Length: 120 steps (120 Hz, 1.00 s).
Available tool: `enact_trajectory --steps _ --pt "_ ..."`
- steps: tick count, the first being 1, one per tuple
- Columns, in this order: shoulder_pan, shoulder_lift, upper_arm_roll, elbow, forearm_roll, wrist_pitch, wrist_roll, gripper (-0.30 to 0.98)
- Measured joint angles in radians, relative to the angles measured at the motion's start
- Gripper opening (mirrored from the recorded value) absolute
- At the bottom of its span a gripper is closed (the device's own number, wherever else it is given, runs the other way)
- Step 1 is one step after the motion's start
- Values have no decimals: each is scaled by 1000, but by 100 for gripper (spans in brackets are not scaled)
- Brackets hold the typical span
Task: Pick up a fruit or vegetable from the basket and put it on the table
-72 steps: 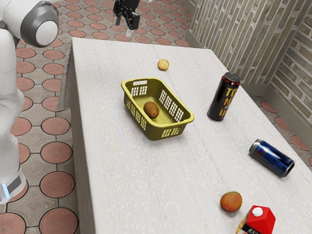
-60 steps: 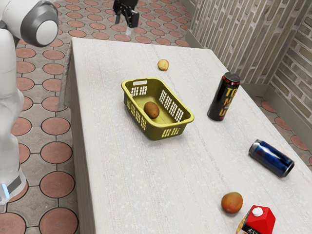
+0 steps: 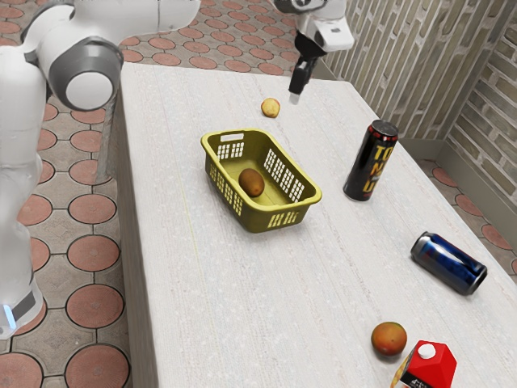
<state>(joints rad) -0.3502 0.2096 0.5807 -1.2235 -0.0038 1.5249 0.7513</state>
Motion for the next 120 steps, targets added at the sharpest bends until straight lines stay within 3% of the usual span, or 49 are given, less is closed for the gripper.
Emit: enact_trajectory --steps 34,48,58,67,85,102,120 --pt "-48 9 -14 -35 35 -110 246 68" --pt "-52 -176 -13 -378 18 -24 331 68" --pt "-33 -314 -11 -592 42 75 384 68" --pt "-148 -356 -9 -685 69 148 424 68" --pt "-243 -370 -7 -743 100 261 486 68" --pt "-240 -360 -6 -751 130 338 527 68" --pt "-180 -270 4 -747 139 392 562 67"
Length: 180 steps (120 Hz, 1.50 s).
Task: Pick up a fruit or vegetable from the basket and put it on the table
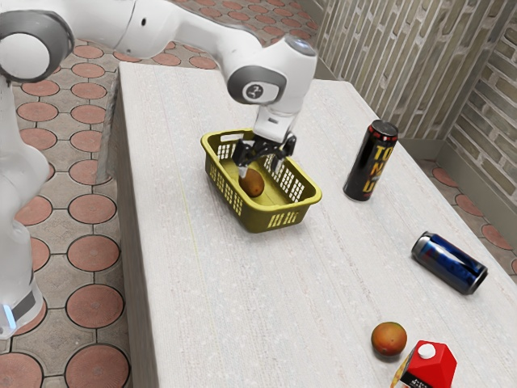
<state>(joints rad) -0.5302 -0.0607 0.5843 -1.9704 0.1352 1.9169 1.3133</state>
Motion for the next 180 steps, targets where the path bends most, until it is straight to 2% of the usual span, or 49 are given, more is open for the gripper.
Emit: enact_trajectory --steps 43,75,99,113,117,120,125,162,180 --pt "111 92 2 3 -11 73 61 67" --pt "27 128 1 3 -30 91 89 66" --pt "51 134 1 3 -36 102 105 66" --pt "52 148 2 2 -41 104 110 69" --pt "52 155 3 3 -43 104 110 77" --pt "53 158 3 3 -45 104 111 68" --pt "54 161 2 3 -49 104 114 66" --pt "60 164 1 -2 -68 103 135 61" --pt "62 150 2 -22 -70 102 141 64"
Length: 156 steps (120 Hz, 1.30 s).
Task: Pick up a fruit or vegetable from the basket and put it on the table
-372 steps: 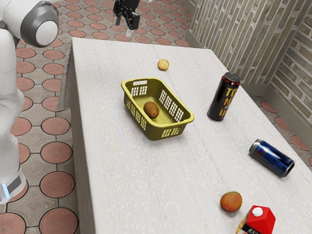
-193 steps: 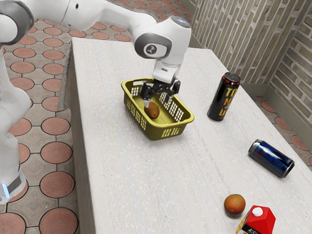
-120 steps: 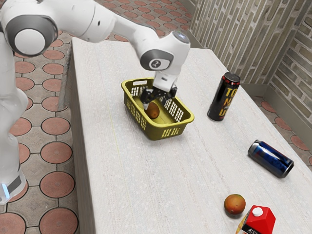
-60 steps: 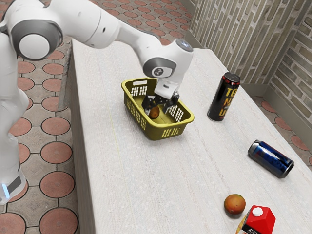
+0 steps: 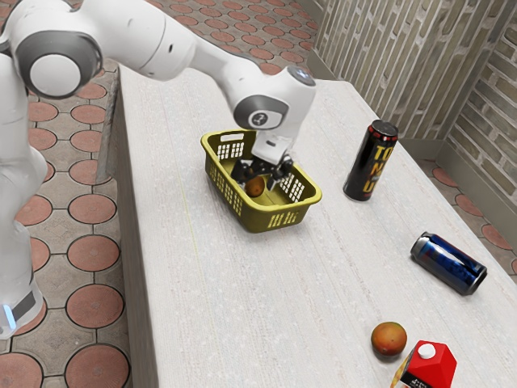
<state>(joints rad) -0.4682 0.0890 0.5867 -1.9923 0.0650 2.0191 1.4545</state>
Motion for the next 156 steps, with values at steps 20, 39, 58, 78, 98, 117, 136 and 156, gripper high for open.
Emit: enact_trajectory --steps 20,39,58,78,98,117,136,156 --pt "-3 -2 1 -8 0 0 4 65" --pt "5 -1 1 -8 -1 2 8 66" --pt "5 3 3 -7 -1 4 10 66" --pt "32 3 4 -7 0 7 12 66" --pt "27 5 3 -7 -3 12 13 52" --pt "26 5 1 -7 -4 28 13 27" --pt "23 5 1 -6 -3 47 11 26" --pt "16 -58 0 8 0 43 10 25"
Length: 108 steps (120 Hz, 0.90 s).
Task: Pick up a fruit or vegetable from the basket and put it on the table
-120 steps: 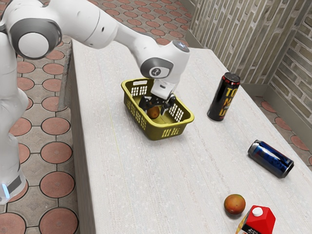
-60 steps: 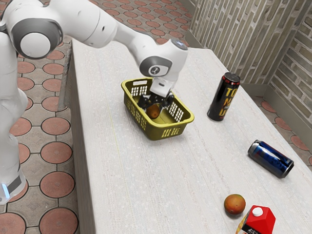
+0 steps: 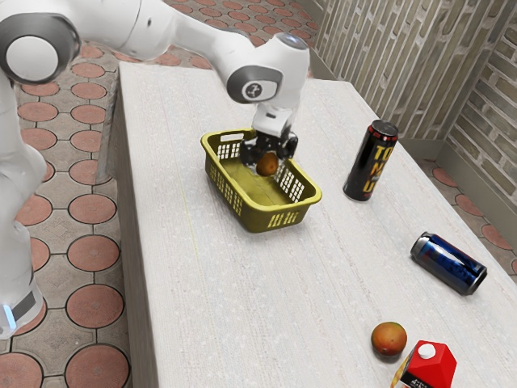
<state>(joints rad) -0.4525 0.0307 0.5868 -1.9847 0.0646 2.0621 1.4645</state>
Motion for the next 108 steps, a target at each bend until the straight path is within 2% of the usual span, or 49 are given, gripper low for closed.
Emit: enact_trajectory --steps 24,47,80,91,108 --pt "-29 -200 -48 72 19 -124 -3 30" --pt "-44 -268 -285 85 34 -227 -13 31" --pt "-46 -256 -460 107 16 -269 -38 29" --pt "-55 -191 -496 130 7 -265 -48 29" --pt "-64 -56 -503 149 2 -238 -61 29"
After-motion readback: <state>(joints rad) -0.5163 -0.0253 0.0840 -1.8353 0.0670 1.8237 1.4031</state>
